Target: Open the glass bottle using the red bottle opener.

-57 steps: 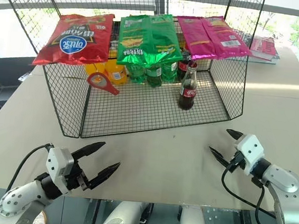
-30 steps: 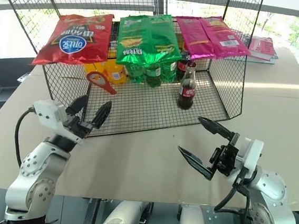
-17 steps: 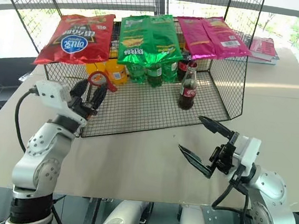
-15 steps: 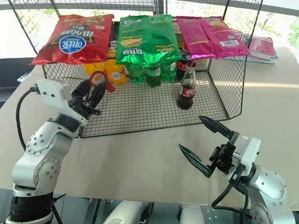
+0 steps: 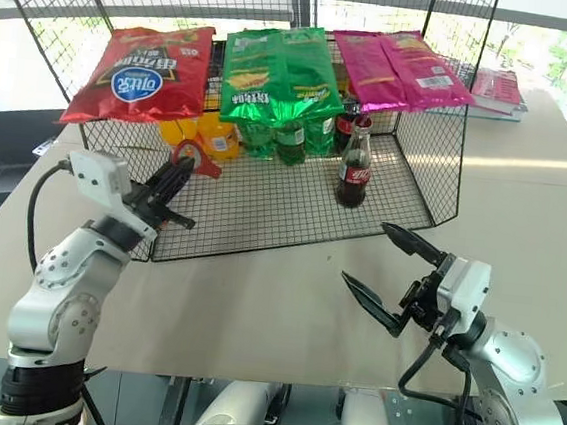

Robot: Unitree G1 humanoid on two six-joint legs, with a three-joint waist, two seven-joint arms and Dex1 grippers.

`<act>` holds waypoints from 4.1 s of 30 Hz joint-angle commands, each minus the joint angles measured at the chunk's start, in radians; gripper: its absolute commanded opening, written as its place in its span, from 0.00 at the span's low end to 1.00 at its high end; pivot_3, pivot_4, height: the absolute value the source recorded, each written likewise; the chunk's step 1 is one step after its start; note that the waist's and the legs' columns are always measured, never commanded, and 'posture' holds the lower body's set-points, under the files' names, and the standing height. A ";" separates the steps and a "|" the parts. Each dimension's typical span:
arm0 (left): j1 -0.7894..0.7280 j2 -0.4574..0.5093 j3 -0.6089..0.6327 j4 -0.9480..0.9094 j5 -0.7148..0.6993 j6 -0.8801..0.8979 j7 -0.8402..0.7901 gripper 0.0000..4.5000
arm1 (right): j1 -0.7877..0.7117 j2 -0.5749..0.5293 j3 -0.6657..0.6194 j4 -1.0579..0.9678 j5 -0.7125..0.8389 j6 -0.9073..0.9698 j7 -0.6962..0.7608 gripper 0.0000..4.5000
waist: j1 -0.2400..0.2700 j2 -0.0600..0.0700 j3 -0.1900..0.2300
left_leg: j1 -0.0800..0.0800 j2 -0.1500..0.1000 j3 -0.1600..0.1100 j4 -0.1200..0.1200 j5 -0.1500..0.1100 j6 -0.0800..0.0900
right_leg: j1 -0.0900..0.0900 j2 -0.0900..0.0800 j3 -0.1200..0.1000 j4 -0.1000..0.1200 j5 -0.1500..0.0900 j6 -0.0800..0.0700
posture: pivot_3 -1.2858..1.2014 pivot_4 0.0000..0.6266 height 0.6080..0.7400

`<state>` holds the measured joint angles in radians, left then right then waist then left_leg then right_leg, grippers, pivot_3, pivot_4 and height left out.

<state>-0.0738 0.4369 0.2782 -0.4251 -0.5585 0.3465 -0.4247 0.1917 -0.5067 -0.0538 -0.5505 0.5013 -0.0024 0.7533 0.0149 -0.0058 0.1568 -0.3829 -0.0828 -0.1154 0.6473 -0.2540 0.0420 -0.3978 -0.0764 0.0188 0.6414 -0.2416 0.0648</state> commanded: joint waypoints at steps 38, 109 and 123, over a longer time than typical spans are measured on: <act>-0.004 0.186 -0.079 -0.116 -0.670 0.415 -0.363 0.00 | -0.611 0.098 0.174 0.052 0.670 0.926 -0.134 0.50 | -0.004 0.000 0.001 | -0.004 -0.001 0.000 -0.002 0.000 0.000 | -0.005 -0.001 0.004 0.000 0.000 -0.001 | 0.52 0.24 1.00; -0.641 -0.346 -0.467 0.673 0.322 -0.169 -0.177 0.99 | -0.091 -0.028 -0.231 -0.171 0.614 0.730 -0.327 0.00 | 0.009 -0.002 0.000 | -0.014 -0.002 0.002 0.005 0.002 -0.003 | -0.011 0.003 0.002 0.002 0.004 0.002 | 0.52 0.24 1.00; -0.508 -0.352 -0.486 0.483 0.388 -0.141 -0.139 0.99 | -0.103 -0.044 -0.211 -0.158 0.618 0.714 -0.326 0.00 | 0.025 -0.002 0.000 | -0.014 -0.002 0.002 0.006 0.002 -0.003 | -0.011 0.003 0.002 0.002 0.004 0.002 | 0.52 0.24 1.00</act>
<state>-0.5982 0.0972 -0.1854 0.1146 -0.1781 0.1963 -0.5685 0.0995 -0.5429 -0.2517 -0.6881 1.1034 0.7352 0.4224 0.0402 -0.0080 0.1563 -0.3974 -0.0852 -0.1132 0.6532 -0.2515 0.0395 -0.4090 -0.0732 0.0208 0.6432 -0.2379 0.0667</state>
